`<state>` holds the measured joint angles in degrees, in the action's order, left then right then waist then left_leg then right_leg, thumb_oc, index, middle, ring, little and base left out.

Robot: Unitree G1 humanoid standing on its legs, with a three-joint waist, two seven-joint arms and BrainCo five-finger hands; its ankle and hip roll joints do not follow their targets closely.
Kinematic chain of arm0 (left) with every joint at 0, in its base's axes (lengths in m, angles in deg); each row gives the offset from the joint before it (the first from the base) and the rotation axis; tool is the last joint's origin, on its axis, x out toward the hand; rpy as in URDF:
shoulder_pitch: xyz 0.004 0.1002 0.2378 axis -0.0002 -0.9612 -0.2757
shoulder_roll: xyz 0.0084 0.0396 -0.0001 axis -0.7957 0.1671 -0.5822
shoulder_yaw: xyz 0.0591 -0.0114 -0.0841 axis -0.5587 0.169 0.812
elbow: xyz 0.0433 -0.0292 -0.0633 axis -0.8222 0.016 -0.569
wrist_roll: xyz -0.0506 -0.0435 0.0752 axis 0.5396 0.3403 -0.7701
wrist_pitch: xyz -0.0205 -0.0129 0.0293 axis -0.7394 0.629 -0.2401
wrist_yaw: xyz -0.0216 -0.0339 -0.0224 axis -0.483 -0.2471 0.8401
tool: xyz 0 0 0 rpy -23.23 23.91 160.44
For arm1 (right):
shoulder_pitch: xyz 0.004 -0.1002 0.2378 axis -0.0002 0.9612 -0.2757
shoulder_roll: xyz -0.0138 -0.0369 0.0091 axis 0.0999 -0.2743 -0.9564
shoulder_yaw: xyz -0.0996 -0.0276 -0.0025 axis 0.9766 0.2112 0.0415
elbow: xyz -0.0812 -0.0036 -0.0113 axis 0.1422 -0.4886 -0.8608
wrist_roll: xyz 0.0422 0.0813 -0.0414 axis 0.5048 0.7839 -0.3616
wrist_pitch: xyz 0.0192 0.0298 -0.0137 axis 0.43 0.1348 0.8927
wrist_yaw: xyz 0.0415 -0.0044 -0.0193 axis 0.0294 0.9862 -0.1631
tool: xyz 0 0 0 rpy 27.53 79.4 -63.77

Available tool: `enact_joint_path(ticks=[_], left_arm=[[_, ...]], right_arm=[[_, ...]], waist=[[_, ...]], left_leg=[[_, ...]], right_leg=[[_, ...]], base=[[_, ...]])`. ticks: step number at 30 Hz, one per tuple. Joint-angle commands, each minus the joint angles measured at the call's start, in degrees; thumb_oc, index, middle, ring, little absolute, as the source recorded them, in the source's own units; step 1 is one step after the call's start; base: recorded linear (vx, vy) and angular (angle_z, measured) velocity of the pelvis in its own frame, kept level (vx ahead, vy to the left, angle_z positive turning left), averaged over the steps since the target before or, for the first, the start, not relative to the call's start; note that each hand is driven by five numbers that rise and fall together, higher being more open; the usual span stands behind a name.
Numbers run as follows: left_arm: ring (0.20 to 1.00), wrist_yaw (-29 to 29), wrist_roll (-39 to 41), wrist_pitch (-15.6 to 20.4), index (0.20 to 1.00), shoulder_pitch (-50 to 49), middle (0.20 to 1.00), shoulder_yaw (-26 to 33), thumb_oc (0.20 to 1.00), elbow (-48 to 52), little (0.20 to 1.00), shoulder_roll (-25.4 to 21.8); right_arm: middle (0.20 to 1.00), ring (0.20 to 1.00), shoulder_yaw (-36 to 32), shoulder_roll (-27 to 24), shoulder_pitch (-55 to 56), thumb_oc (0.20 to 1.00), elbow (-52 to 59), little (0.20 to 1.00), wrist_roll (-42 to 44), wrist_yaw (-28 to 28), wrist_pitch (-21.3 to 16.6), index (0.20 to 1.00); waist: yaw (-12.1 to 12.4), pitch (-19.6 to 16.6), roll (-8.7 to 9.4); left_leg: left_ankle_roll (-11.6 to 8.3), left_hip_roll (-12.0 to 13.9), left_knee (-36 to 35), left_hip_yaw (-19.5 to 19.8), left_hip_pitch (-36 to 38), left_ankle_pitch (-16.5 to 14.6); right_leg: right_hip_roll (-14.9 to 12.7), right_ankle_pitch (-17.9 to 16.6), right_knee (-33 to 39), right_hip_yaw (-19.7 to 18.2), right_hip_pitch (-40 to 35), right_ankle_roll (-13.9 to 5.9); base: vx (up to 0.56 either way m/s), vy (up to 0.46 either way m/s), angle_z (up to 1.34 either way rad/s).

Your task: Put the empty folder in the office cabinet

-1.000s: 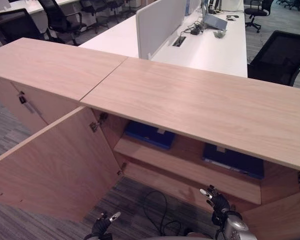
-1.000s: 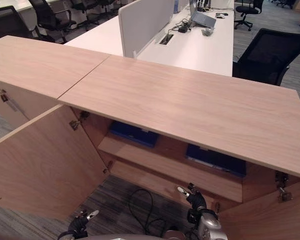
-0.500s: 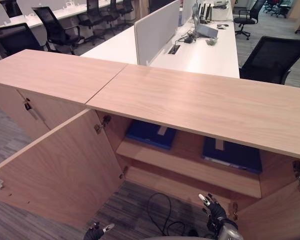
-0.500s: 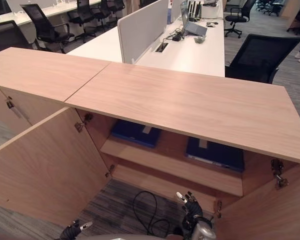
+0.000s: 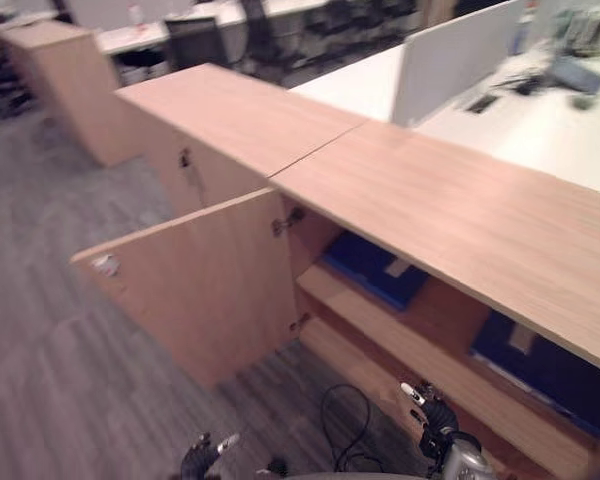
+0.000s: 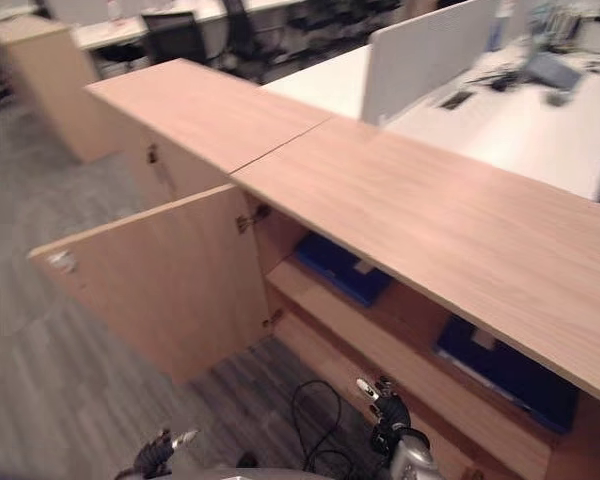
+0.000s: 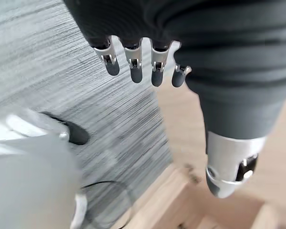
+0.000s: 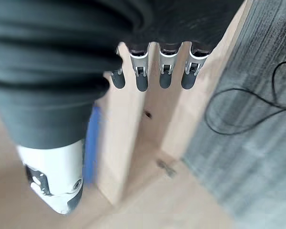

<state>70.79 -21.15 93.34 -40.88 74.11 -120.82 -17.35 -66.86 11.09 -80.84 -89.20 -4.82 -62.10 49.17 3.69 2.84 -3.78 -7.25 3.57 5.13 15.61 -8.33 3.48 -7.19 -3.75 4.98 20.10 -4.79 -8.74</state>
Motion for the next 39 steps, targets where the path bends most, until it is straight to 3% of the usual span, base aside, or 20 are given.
enact_joint_path(ticks=[1,2,3,4,6,11,15,16,17,18,19,20,21,22,24,25,26,27,34,39], left_arm=[[1.000,0.07,0.08,2.75,1.000,2.78,1.000,0.29,1.000,3.28,1.000,-4.50],[1.000,-0.29,-0.23,2.79,1.000,2.94,1.000,-0.04,1.000,4.80,1.000,-4.85],[1.000,-0.39,-0.41,2.85,1.000,2.86,1.000,0.03,1.000,5.23,1.000,-5.06],[1.000,-0.65,-0.77,2.98,1.000,2.60,1.000,0.12,1.000,5.28,1.000,-5.29],[1.000,-0.83,-1.36,2.73,1.000,2.34,1.000,0.44,1.000,5.03,1.000,-5.94],[1.000,-1.34,-3.83,2.03,1.000,2.27,1.000,-0.05,1.000,2.76,1.000,-6.36],[1.000,-2.09,-5.90,1.38,1.000,3.41,1.000,-1.52,1.000,0.14,1.000,-6.96],[1.000,-2.40,-7.09,1.14,1.000,3.94,1.000,-2.46,1.000,-0.38,1.000,-7.13],[1.000,-2.40,-7.09,1.14,1.000,3.94,1.000,-2.46,1.000,-0.38,1.000,-7.13],[1.000,-2.53,-8.37,0.98,1.000,4.11,1.000,-2.97,1.000,-1.02,1.000,-7.27],[1.000,-2.53,-8.38,0.99,1.000,4.17,1.000,-2.98,1.000,-1.02,1.000,-7.27],[1.000,-2.38,-8.64,0.94,1.000,4.13,1.000,-2.99,1.000,-0.85,1.000,-7.57],[1.000,-2.38,-8.63,0.94,1.000,4.16,1.000,-2.98,1.000,-0.84,1.000,-7.55],[1.000,-2.48,-8.38,0.89,1.000,4.39,1.000,-3.15,1.000,-0.49,1.000,-7.70],[1.000,-2.47,-8.33,0.95,1.000,4.36,1.000,-2.85,1.000,-0.42,1.000,-7.86],[1.000,-2.43,-8.54,1.16,1.000,4.53,1.000,-2.94,1.000,-0.65,1.000,-7.72],[1.000,-2.66,-8.12,1.35,1.000,4.90,1.000,-2.83,1.000,-0.93,1.000,-7.66],[1.000,-1.86,-7.97,1.14,1.000,6.13,1.000,-2.85,1.000,-1.74,1.000,-7.81],[1.000,-1.76,-7.50,1.33,1.000,4.38,1.000,-0.96,1.000,-5.88,1.000,-5.14],[1.000,-2.07,-8.63,1.19,1.000,3.28,1.000,-2.01,1.000,-5.85,1.000,-4.17]], right_arm=[[1.000,1.000,0.63,-0.08,-2.60,1.000,2.23,1.000,-4.18,1.14,-2.80,1.000],[1.000,1.000,0.52,-0.45,-3.09,1.000,0.98,1.000,-6.01,2.04,-2.68,1.000],[1.000,1.000,0.55,-0.68,-3.18,1.000,-0.04,1.000,-7.51,2.68,-2.47,1.000],[1.000,1.000,0.61,-0.87,-3.26,1.000,-1.61,1.000,-9.75,3.25,-2.21,1.000],[1.000,1.000,0.45,-0.99,-3.45,1.000,-3.68,1.000,-13.08,3.69,-1.47,1.000],[1.000,1.000,-0.58,-0.23,-3.17,1.000,-9.37,1.000,-16.05,4.34,-0.56,1.000],[1.000,1.000,-2.40,0.83,-4.06,1.000,-15.37,1.000,-16.31,4.66,0.82,1.000],[1.000,1.000,-3.39,1.06,-4.11,1.000,-17.33,1.000,-16.09,4.82,1.19,1.000],[1.000,1.000,-3.39,1.06,-4.11,1.000,-17.33,1.000,-16.09,4.82,1.19,1.000],[1.000,1.000,-4.01,1.13,-4.24,1.000,-18.68,1.000,-16.37,4.94,1.48,1.000],[1.000,1.000,-4.05,1.12,-4.28,1.000,-18.69,1.000,-16.37,4.94,1.48,1.000],[1.000,1.000,-4.26,0.96,-5.02,1.000,-18.94,1.000,-16.86,5.02,1.81,1.000],[1.000,1.000,-4.27,0.94,-5.08,1.000,-18.97,1.000,-16.86,5.02,1.80,1.000],[1.000,1.000,-4.48,1.12,-5.53,1.000,-19.05,1.000,-16.42,5.10,1.84,1.000],[1.000,1.000,-4.47,1.54,-5.36,1.000,-19.07,1.000,-16.04,5.13,1.65,1.000],[1.000,1.000,-4.32,1.61,-5.21,1.000,-19.16,1.000,-15.86,5.01,1.61,1.000],[1.000,1.000,-4.28,1.62,-4.65,1.000,-19.03,1.000,-14.25,4.72,1.47,1.000],[1.000,1.000,-3.50,1.10,-5.04,1.000,-20.05,1.000,-14.68,5.22,1.46,1.000],[1.000,1.000,-2.60,0.92,-3.57,1.000,-20.29,1.000,-16.91,4.69,1.65,1.000],[1.000,1.000,-2.92,0.42,-3.25,1.000,-20.81,1.000,-17.13,4.89,1.82,1.000]], waist=[[-0.61,2.08,6.72],[-1.07,1.83,6.60],[-1.19,1.61,6.50],[-0.88,1.62,6.27],[-0.28,1.13,6.18],[0.36,-0.54,6.63],[0.82,-0.54,7.35],[0.73,-0.20,7.72],[0.73,-0.21,7.73],[0.28,0.02,7.64],[0.28,-0.11,7.64],[-0.21,0.84,6.98],[-0.11,0.81,6.99],[-0.34,1.60,6.13],[-0.60,2.23,5.09],[-1.20,2.02,4.65],[-2.94,2.12,4.62],[-3.20,2.05,5.54],[-3.40,-0.55,5.55],[-3.52,-0.80,5.39]], left_leg=[[-0.14,4.30,2.96,-18.95,1.17,-2.61],[-0.20,7.37,2.12,-25.32,1.72,-1.61],[-0.56,8.99,2.02,-28.59,1.54,-0.53],[-1.27,10.17,1.38,-30.34,1.94,0.40],[-1.51,9.93,-1.01,-29.79,2.62,0.97],[-0.33,7.01,-6.71,-27.08,5.08,1.14],[2.33,2.76,-7.15,-24.42,5.44,-0.80],[3.97,0.57,-6.17,-23.13,5.34,-2.35],[3.97,0.56,-6.16,-23.13,5.32,-2.36],[5.43,-1.21,-6.16,-22.34,6.40,-3.62],[5.53,-1.26,-6.09,-22.35,6.10,-3.48],[6.83,-2.05,-6.24,-22.31,7.18,-4.12],[6.90,-2.10,-6.22,-22.42,7.08,-4.13],[7.31,-1.87,-6.26,-21.98,7.43,-4.20],[7.63,-1.54,-6.98,-21.07,9.15,-4.69],[7.50,-1.44,-7.52,-20.31,9.67,-4.47],[6.70,-1.99,-8.47,-18.19,11.05,-4.43],[6.01,-2.97,-8.96,-17.56,10.85,-4.35],[4.66,-2.08,-10.13,-18.29,12.68,-5.02],[3.81,-1.37,-10.13,-18.39,13.96,-5.21]], right_leg=[[-1.89,5.43,-2.89,1.34,-1.13,0.43],[-1.77,5.13,-1.99,2.80,-1.73,0.18],[-1.83,5.03,-1.61,3.83,-2.31,-0.06],[-1.83,4.97,-1.15,4.55,-3.40,-0.21],[-2.26,4.92,-1.51,5.48,-4.16,-0.52],[-4.00,5.64,-3.79,7.43,-4.45,-1.30],[-8.25,5.51,-10.89,8.16,-3.54,-2.65],[-10.91,3.50,-15.16,7.26,-2.58,-3.52],[-10.93,3.50,-15.18,7.25,-2.56,-3.52],[-13.19,-0.16,-20.44,5.83,-0.97,-4.00],[-13.20,-0.41,-20.28,5.84,-0.77,-4.00],[-15.05,-6.32,-26.32,4.40,1.77,-5.20],[-15.14,-6.34,-26.52,4.18,2.05,-5.24],[-14.90,-7.14,-29.44,2.67,3.91,-5.58],[-13.37,-4.24,-31.91,-0.31,6.23,-5.07],[-11.16,-1.72,-30.50,-1.96,7.01,-4.20],[-5.23,4.94,-21.88,-6.90,7.59,-2.45],[-3.74,4.12,-13.12,-7.85,7.09,-2.08],[-2.29,2.21,-3.96,-6.29,1.85,-1.73],[-1.64,2.19,-1.44,-5.61,-0.94,-1.39]], base=[[0.00,0.063,1.34],[0.00,0.064,1.02],[0.05,0.097,0.91],[0.09,0.120,0.78],[0.12,0.117,0.83],[0.11,0.160,0.36],[0.14,0.255,0.59],[0.10,0.227,0.49],[0.16,0.311,0.47],[0.08,0.158,0.39],[0.14,0.292,0.35],[0.04,0.145,0.20],[0.05,0.190,0.02],[0.01,0.087,-0.02],[0.07,0.103,0.04],[0.20,0.032,0.18],[0.25,-0.081,0.24],[0.22,-0.110,0.42],[0.10,-0.070,0.35],[0.07,-0.077,-0.07]])
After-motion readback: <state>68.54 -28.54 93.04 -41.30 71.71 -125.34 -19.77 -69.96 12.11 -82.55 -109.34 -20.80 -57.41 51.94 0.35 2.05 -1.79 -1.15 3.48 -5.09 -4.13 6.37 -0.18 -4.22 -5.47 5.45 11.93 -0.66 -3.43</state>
